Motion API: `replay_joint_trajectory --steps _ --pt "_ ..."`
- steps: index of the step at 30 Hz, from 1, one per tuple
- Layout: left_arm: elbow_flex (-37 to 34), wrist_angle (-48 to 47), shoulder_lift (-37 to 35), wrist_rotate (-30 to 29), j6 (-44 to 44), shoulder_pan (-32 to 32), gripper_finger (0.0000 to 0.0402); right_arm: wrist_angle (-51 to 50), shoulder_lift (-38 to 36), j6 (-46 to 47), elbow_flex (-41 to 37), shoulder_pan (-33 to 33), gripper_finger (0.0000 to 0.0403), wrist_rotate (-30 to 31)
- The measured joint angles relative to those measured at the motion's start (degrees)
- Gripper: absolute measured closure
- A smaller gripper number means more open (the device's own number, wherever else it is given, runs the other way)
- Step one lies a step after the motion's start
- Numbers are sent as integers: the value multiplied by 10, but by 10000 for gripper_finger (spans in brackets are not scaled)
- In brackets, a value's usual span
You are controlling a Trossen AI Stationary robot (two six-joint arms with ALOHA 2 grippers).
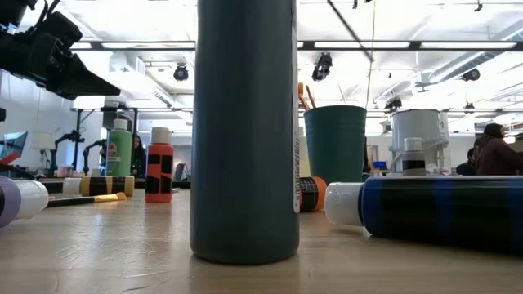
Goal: Pick & Place Paint Supplies
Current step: Put the gold paint brush into the green cup
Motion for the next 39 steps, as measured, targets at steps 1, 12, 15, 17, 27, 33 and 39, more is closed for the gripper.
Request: replay_joint_trajectory --steps 1,12,15,17,27,33,39 --pt "0 0 0 0 0 0 378 25 -6 -12 -14 -12 394 -22" --pt "0 0 0 0 0 0 378 376 -56 -101 -226 -69 395 -119" --pt "0 0 0 0 0 0 378 469 -49 -100 -271 -79 395 -152" --pt "0 0 0 0 0 0 378 494 -41 -88 -295 -83 394 -156" --pt "0 0 0 0 0 0 378 555 -34 -66 -351 -102 395 -182" --pt "0 0 0 0 0 0 378 560 -19 -57 -359 -108 395 -190" --pt "0 0 0 0 0 0 378 573 32 -27 -359 -118 395 -215"
